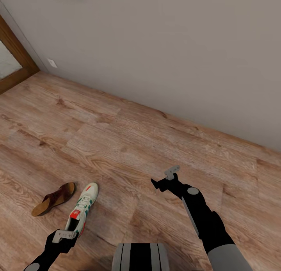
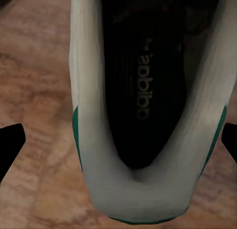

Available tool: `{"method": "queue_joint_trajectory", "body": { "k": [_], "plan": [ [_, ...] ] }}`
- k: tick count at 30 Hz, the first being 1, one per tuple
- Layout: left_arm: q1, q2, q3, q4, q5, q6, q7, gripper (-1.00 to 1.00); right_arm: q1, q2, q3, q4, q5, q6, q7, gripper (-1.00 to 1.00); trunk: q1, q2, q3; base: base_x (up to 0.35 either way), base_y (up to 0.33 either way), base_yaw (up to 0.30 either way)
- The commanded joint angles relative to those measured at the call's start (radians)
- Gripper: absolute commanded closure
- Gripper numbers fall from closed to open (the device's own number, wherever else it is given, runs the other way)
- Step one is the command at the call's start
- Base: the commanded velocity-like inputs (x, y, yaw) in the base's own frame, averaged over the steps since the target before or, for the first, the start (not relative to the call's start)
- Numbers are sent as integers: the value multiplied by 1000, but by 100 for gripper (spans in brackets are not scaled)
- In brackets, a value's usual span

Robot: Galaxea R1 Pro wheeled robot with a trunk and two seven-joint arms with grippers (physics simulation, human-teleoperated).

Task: Pick up the two gym shoes and the two sandals from the corridor floor and place them onto the hallstand (shoe rack) in the corridor, making sure they are on the rack and not on the floor. Arrange them so the two gym shoes are next to each other and the two sandals are next to each other.

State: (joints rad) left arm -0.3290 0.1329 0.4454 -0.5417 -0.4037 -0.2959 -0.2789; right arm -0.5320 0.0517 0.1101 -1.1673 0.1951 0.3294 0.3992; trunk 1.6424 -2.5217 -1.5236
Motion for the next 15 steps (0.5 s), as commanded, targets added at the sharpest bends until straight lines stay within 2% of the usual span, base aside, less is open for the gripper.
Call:
{"method": "queue_joint_trajectory", "body": {
  "k": [1,15],
  "plan": [
    [-1,-1,8,0,-10,-6,-7,-100,0,0,-1,-2,10,3,6,-100,0,0,-1,35,0,0],
    [-1,-1,6,0,-10,-6,-1,-100,0,0,-1,-2,10,3,6,-100,0,0,-1,63,-42,0]
  ]
}}
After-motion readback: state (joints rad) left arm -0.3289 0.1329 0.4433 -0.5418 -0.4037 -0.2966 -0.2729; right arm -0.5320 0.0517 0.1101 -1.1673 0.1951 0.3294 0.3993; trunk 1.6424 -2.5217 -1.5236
